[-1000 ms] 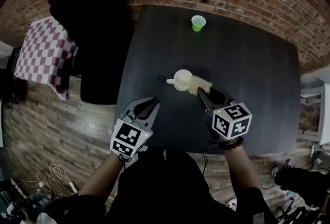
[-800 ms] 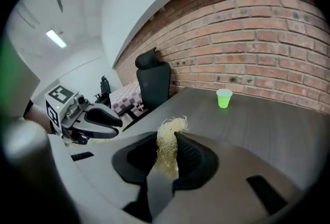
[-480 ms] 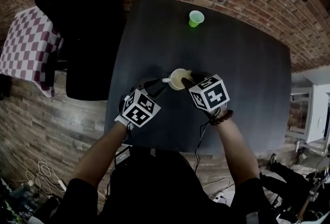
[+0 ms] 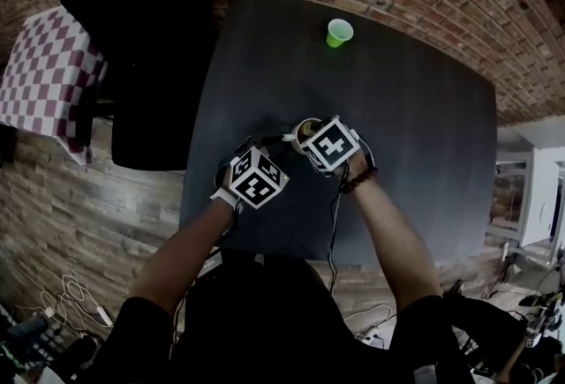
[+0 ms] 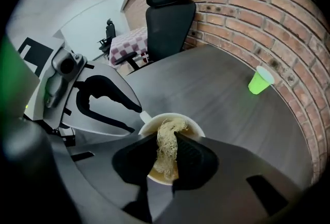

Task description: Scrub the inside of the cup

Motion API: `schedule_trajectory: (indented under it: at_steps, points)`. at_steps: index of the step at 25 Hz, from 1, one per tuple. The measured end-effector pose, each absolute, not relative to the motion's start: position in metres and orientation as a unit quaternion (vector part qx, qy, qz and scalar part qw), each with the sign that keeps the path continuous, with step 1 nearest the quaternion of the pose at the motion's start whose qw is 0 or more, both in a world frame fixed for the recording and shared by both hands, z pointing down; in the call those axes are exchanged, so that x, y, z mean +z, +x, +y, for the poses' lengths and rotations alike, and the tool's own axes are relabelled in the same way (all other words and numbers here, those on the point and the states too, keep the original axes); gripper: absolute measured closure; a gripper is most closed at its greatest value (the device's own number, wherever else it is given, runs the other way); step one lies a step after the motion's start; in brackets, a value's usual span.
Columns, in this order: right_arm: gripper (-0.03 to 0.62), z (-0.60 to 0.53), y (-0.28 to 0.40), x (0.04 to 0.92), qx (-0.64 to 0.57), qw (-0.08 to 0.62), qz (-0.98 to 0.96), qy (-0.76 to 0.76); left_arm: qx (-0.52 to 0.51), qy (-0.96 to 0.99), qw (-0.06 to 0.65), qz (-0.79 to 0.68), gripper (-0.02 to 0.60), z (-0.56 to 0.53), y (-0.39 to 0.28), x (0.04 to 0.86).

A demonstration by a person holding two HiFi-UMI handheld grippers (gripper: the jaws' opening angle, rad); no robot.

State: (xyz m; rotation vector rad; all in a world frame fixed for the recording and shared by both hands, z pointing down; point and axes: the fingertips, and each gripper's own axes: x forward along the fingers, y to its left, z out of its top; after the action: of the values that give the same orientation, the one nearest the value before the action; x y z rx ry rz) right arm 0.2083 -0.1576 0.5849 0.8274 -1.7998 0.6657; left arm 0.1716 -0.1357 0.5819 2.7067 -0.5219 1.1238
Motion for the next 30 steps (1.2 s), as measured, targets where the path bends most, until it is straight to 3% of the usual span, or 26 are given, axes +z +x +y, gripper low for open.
schedule_trajectory:
  at_steps: [10,18,30]
  points:
    - [0.503,-0.155,0.213,0.550,0.351,0.406,-0.765,0.356,0.378,0.903,0.088,-0.185,0.453,-0.138,0.170,0.582]
    - [0.503,-0.153,0.217,0.489,0.293,0.363,-0.805,0.365,0.378,0.900,0.090,-0.197,0.454,-0.139,0.167,0.579]
    - [0.503,-0.153,0.213,0.563,0.270,0.495,-0.743,0.360,0.389,0.898,0.068,-0.194,0.453,-0.143,0.167,0.579]
